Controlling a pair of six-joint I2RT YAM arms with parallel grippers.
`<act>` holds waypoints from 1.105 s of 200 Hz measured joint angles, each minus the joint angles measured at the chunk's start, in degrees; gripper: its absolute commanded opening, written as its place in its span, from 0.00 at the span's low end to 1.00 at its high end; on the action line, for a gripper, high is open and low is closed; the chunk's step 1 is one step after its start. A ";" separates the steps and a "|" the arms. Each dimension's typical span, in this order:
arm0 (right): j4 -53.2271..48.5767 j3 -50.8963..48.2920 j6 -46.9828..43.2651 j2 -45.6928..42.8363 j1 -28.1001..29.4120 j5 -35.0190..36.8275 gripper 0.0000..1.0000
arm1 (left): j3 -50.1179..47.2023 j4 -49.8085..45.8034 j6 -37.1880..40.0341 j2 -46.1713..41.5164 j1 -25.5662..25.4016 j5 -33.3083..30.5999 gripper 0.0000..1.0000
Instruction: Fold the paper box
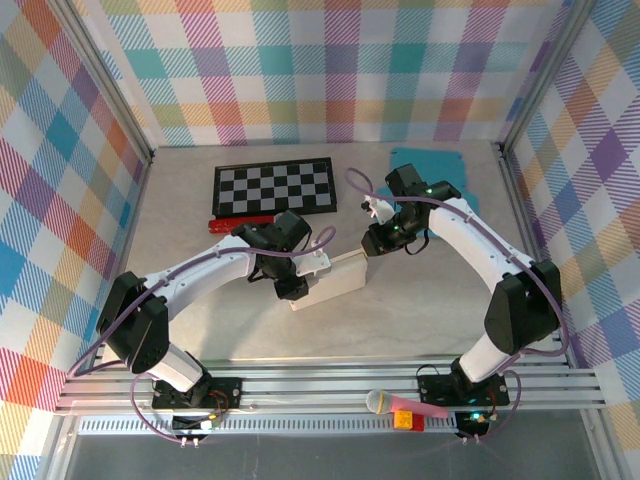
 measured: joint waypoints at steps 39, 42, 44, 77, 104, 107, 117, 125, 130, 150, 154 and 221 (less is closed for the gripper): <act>0.02 0.00 0.00 0.02 0.61 1.44 0.18 | 0.66 -0.24 -0.02 0.55 0.00 0.17 0.26; 0.02 0.00 0.00 0.04 0.66 1.49 0.18 | 0.66 -0.22 0.00 0.59 0.00 0.17 0.26; 0.02 0.00 0.00 0.09 0.70 1.53 0.18 | 0.66 -0.22 -0.02 0.61 0.00 0.17 0.26; 0.04 0.13 -0.02 0.90 0.96 1.90 0.10 | 0.70 -0.24 -0.02 0.61 0.00 0.20 0.26; 0.00 0.70 0.28 0.98 1.62 3.04 0.00 | 0.72 -0.20 -0.07 0.63 0.00 0.17 0.26; 0.00 0.72 0.26 0.98 1.73 3.21 0.00 | 0.72 -0.22 -0.09 0.63 0.00 0.17 0.26; 0.04 0.81 0.68 0.98 2.12 4.09 0.00 | 0.74 -0.20 -0.24 0.63 0.00 0.15 0.25; 0.13 0.83 1.40 0.98 2.45 4.87 0.00 | 0.76 -0.22 -0.46 0.66 0.00 0.13 0.25; 0.26 0.83 1.88 0.96 2.64 5.29 0.00 | 0.79 -0.22 -0.57 0.70 0.00 0.13 0.25; 1.49 0.66 5.01 0.83 3.08 6.38 0.00 | 1.14 -0.35 -1.36 1.01 0.04 0.15 0.25; 1.99 0.44 5.92 0.68 3.13 6.56 0.00 | 1.25 -0.37 -1.55 1.07 0.04 0.15 0.25; 9.11 -6.97 13.20 -5.05 5.07 10.73 0.00 | 1.68 -0.37 -2.12 1.49 0.63 0.42 0.27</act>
